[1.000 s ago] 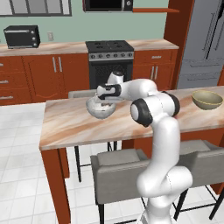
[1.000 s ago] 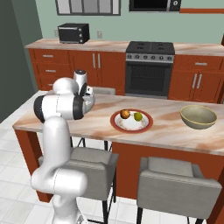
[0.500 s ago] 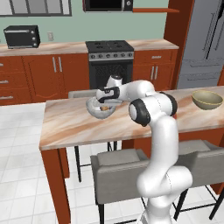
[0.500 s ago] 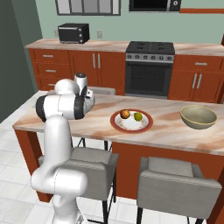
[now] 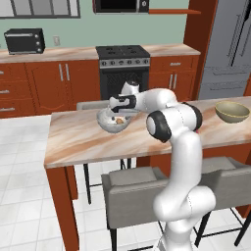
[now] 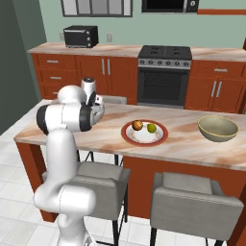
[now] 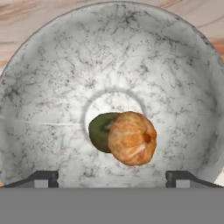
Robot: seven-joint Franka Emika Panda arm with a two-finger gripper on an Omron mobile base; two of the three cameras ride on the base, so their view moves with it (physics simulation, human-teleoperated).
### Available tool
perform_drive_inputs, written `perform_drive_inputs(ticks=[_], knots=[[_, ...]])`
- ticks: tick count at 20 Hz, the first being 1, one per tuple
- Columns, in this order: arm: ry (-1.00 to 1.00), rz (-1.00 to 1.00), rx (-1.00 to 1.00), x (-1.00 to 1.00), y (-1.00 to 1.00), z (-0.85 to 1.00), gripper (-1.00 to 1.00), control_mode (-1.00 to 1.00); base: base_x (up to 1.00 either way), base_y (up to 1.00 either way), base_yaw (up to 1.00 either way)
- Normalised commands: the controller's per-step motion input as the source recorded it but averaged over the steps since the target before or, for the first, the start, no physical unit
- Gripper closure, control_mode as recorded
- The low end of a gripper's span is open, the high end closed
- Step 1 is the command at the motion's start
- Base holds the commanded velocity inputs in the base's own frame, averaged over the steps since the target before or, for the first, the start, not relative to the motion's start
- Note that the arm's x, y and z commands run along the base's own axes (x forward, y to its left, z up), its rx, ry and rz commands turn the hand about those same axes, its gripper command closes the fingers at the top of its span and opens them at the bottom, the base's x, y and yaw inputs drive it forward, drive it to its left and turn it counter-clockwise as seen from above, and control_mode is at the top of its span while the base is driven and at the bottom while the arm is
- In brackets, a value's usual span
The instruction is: Take the fruits from the plate on the dining counter and place two fruits in each bowl.
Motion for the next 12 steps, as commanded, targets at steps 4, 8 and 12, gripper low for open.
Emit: perform_drive_inputs(ticks=[4,8,12], knots=[[-0.14,0.00,0.01,-0.93,-0.77,0.36,-1.00,-1.00,0.00,0.00,0.00],[-0.14,0.00,0.07,-1.00,-1.00,0.25,-1.00,-1.00,0.00,0.00,0.00],[-0.01,0.00,0.05,-1.00,-0.85,0.36,-1.00,-1.00,0.00,0.00,0.00]])
